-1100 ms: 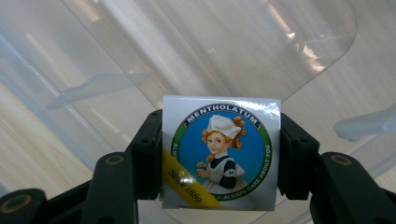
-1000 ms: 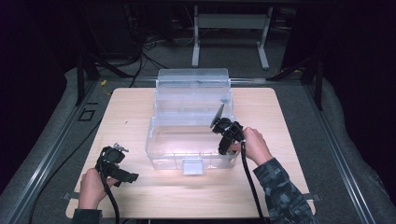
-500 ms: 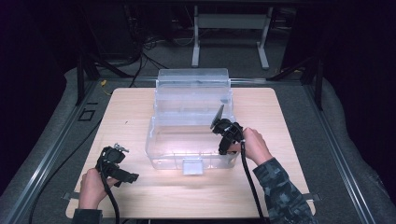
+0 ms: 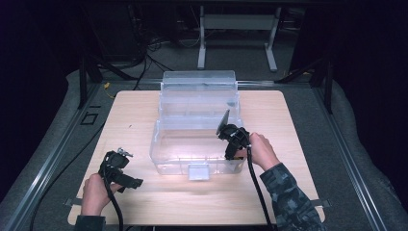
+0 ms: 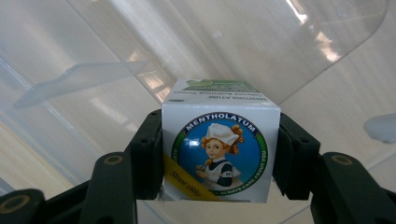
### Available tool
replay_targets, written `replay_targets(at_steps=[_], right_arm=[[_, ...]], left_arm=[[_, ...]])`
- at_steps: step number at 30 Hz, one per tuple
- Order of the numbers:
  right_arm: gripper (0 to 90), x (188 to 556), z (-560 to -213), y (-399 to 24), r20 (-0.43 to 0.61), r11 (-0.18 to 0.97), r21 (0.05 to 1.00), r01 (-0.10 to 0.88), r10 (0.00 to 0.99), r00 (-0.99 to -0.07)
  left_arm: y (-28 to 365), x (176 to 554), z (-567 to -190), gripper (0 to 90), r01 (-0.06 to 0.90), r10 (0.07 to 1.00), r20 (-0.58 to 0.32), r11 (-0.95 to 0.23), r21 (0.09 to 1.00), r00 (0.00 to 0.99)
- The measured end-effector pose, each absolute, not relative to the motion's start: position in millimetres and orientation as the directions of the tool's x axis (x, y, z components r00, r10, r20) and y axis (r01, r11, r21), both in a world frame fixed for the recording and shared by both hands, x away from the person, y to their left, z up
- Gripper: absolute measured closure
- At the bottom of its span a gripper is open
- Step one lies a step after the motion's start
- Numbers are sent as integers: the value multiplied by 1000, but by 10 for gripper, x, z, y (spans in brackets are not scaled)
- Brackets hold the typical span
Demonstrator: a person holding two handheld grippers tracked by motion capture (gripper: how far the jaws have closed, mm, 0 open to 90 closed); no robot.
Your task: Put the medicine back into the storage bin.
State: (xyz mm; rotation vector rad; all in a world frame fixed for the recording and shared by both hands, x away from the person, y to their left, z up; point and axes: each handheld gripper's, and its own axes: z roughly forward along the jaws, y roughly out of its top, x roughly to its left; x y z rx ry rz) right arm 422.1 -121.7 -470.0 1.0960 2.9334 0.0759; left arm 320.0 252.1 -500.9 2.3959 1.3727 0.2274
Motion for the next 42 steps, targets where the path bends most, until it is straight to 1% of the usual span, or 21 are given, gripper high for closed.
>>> replay_targets(at_steps=[6, 7, 15, 17, 19, 20, 24, 27, 28, 30, 32, 33, 35, 37, 42], right_arm=[[435, 4224, -4687, -1227, 12, 749, 44, 661, 662, -750], [438, 4227, -4671, -1227, 15, 753, 27, 658, 657, -753], [407, 4204, -4615, -1238, 11, 743, 82, 664, 665, -747], [372, 4188, -4554, -1269, 12, 738, 119, 664, 667, -745], [365, 4183, -4535, -1284, 15, 735, 134, 664, 669, -743], [340, 4173, -4494, -1318, 27, 722, 169, 671, 677, -735], [298, 4134, -4416, -1383, 45, 705, 239, 667, 679, -733], [262, 4088, -4351, -1419, 39, 696, 276, 663, 681, -731], [246, 4068, -4325, -1427, 20, 697, 286, 658, 682, -731], [238, 4028, -4298, -1454, 46, 687, 327, 649, 674, -737], [221, 4003, -4278, -1464, 44, 685, 336, 646, 674, -738], [208, 3941, -4249, -1482, 37, 683, 369, 630, 667, -744], [190, 3889, -4233, -1493, 50, 679, 399, 616, 654, -754], [176, 3819, -4215, -1498, 34, 682, 415, 601, 649, -760], [149, 3697, -4230, -1517, 40, 677, 458, 576, 632, -774]], left_arm=[[2517, 3201, -5012, 14, 799, 857, -45, -459, 388, 514], [2515, 3202, -5013, 15, 798, 856, -44, -460, 388, 515], [2519, 3199, -5005, 15, 797, 857, -42, -459, 393, 514], [2519, 3199, -5003, 15, 797, 857, -42, -458, 395, 514], [2516, 3198, -5002, 14, 796, 858, -42, -457, 396, 513], [2513, 3197, -5003, 14, 796, 857, -43, -457, 398, 513], [2508, 3197, -4995, 13, 794, 857, -42, -457, 401, 514], [2504, 3196, -4991, 12, 792, 856, -40, -457, 404, 515], [2503, 3194, -4989, 12, 792, 857, -40, -456, 405, 514], [2502, 3195, -4981, 12, 791, 856, -44, -455, 409, 515], [2502, 3195, -4978, 12, 789, 855, -42, -456, 411, 516], [2497, 3196, -4976, 12, 788, 854, -43, -456, 414, 518], [2496, 3197, -4971, 12, 786, 853, -41, -459, 414, 520], [2493, 3195, -4965, 12, 786, 854, -41, -457, 417, 519], [2490, 3195, -4958, 12, 785, 854, -39, -458, 418, 519]])
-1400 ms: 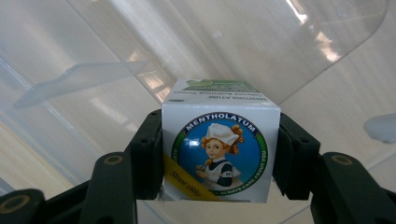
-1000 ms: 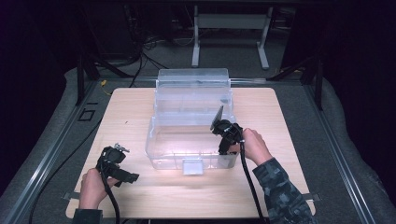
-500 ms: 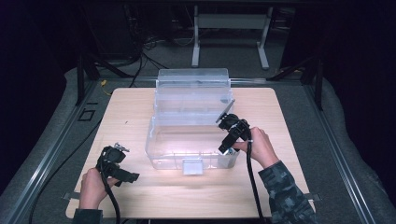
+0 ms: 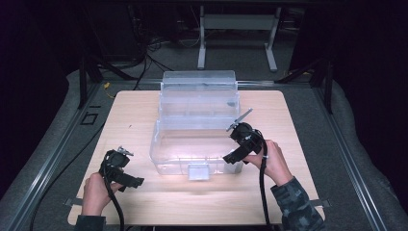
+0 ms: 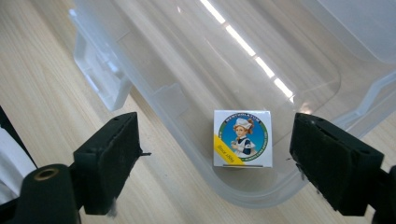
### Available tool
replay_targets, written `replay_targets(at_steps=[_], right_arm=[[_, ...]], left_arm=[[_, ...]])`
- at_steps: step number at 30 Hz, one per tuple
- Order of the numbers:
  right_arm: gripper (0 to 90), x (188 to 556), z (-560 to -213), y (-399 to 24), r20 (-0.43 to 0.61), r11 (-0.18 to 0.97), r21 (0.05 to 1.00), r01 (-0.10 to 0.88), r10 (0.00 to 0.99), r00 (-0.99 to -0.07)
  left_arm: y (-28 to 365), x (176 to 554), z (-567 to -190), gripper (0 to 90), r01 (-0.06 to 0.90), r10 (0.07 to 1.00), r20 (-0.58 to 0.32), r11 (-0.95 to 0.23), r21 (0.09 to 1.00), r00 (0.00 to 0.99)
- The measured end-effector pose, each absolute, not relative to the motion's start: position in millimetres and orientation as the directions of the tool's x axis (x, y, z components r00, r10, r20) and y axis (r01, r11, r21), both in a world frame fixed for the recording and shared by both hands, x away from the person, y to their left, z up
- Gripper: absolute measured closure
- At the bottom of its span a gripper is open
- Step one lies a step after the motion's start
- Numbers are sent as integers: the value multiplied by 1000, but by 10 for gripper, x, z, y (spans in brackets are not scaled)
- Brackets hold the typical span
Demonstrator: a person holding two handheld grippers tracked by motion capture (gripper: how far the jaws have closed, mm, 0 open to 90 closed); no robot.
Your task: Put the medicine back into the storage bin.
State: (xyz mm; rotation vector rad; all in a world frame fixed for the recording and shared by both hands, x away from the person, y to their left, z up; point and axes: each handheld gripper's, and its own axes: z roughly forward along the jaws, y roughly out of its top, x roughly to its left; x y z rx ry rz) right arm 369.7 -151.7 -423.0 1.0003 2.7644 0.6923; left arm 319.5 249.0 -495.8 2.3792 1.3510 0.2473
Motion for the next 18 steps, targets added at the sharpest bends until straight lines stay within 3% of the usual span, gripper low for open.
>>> replay_targets(at_steps=[18], right_arm=[[141, 3541, -4367, -1611, 22, 642, 537, 547, 637, -770]], left_arm=[[2471, 3208, -4936, 13, 780, 852, -46, -454, 430, 522]])
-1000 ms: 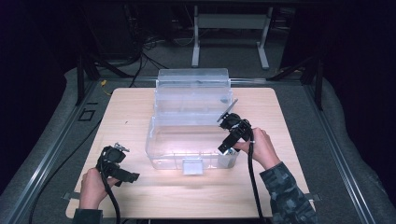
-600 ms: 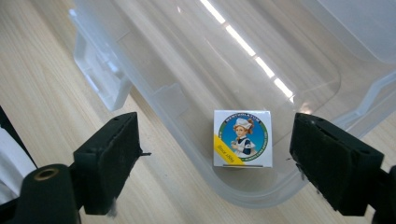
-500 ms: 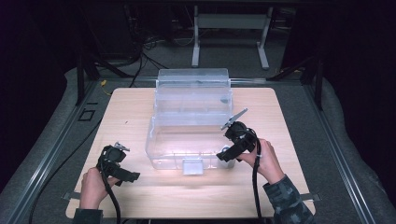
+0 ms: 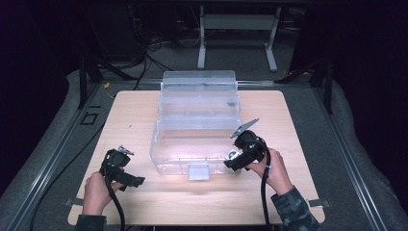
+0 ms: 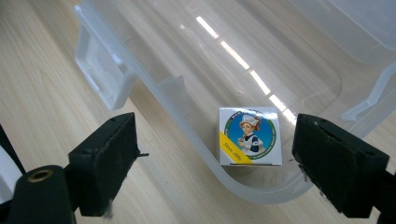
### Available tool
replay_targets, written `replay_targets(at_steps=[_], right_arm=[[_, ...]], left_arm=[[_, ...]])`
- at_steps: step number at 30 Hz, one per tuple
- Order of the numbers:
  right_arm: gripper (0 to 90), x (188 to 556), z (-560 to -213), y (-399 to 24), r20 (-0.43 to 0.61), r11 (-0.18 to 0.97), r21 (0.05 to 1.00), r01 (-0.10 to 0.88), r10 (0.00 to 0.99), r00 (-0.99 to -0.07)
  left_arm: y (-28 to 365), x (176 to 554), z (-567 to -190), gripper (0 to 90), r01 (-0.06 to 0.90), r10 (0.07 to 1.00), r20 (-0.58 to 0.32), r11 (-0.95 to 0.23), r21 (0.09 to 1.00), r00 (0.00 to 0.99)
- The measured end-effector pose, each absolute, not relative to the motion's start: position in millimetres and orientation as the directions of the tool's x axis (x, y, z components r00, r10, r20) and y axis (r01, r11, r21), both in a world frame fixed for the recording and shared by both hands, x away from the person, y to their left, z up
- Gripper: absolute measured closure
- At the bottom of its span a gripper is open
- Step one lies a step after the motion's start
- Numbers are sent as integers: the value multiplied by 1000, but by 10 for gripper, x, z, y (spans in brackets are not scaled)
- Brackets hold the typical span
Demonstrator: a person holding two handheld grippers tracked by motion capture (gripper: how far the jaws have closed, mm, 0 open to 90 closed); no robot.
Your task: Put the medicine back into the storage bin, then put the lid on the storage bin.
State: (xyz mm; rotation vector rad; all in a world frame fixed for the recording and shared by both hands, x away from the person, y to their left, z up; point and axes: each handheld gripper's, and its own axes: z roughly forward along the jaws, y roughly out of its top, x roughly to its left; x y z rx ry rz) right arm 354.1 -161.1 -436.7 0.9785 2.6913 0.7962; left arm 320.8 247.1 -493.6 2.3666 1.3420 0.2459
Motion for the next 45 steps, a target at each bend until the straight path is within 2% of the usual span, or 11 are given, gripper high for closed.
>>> replay_targets(at_steps=[5, 11, 16, 20, 27, 41, 45], right_arm=[[143, 3533, -4367, -1606, 17, 643, 545, 538, 633, -774], [146, 3511, -4360, -1586, 12, 648, 546, 531, 628, -778], [149, 3490, -4359, -1581, 5, 652, 549, 523, 624, -782], [150, 3487, -4369, -1579, 4, 654, 548, 522, 622, -783], [156, 3489, -4390, -1587, 1, 654, 550, 519, 620, -784], [175, 3493, -4460, -1517, -17, 675, 542, 501, 605, -796], [229, 3502, -4497, -1477, 2, 677, 552, 486, 582, -813]], left_arm=[[2444, 3216, -4917, 13, 772, 846, -47, -461, 436, 532], [2464, 3232, -4698, 16, 725, 833, -45, -452, 519, 552], [2430, 3284, -4603, 17, 710, 825, -46, -455, 537, 564], [2345, 3399, -4468, 17, 675, 808, -33, -468, 570, 588], [2157, 3651, -4318, 23, 612, 742, -65, -497, 615, 668], [2101, 4074, -4181, 10, 594, 722, -75, -500, 630, 688], [2058, 4243, -4101, 0, 591, 719, -73, -505, 629, 692]])
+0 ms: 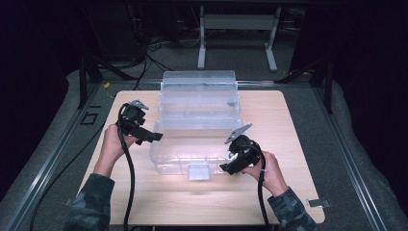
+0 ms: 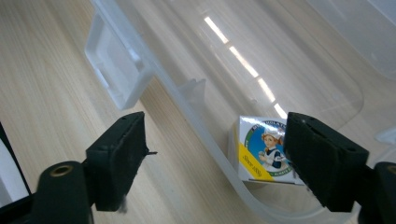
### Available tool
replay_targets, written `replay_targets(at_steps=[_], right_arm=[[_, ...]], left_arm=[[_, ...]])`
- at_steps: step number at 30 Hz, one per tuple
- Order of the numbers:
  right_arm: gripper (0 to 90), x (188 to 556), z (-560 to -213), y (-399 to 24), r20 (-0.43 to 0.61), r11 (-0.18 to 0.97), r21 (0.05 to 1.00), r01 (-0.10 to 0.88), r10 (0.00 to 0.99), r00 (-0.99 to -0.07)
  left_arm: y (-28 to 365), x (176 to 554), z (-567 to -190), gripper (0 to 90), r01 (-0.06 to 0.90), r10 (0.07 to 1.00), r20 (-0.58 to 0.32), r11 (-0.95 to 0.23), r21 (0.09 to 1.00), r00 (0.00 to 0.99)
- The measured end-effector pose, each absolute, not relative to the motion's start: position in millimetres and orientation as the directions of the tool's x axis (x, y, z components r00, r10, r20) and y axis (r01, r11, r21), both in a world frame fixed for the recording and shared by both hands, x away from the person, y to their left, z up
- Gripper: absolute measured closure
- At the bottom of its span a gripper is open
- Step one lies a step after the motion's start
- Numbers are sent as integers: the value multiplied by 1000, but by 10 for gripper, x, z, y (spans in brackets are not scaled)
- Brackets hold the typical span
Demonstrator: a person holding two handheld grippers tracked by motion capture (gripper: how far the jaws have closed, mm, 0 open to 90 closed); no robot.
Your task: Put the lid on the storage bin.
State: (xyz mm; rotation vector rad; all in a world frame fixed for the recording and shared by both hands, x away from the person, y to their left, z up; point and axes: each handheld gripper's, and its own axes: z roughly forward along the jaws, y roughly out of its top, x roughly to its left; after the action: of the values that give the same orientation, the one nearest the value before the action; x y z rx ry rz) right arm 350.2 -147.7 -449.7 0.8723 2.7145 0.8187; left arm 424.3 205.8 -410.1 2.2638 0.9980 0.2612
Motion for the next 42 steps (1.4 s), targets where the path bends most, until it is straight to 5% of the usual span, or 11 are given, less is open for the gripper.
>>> replay_targets(at_steps=[9, 29, 42], right_arm=[[351, 3493, -4520, -1446, -25, 682, 563, 466, 578, -816], [426, 3503, -4587, -1409, -17, 683, 565, 462, 570, -822], [468, 3505, -4634, -1384, -20, 695, 555, 457, 560, -828]], left_arm=[[1866, 4509, -3938, 1, 551, 695, -46, -527, 647, 718], [1437, 5057, -3775, 2, 516, 678, 12, -571, 639, 735], [1441, 5238, -3863, 180, 531, 695, -30, -520, 669, 718]])
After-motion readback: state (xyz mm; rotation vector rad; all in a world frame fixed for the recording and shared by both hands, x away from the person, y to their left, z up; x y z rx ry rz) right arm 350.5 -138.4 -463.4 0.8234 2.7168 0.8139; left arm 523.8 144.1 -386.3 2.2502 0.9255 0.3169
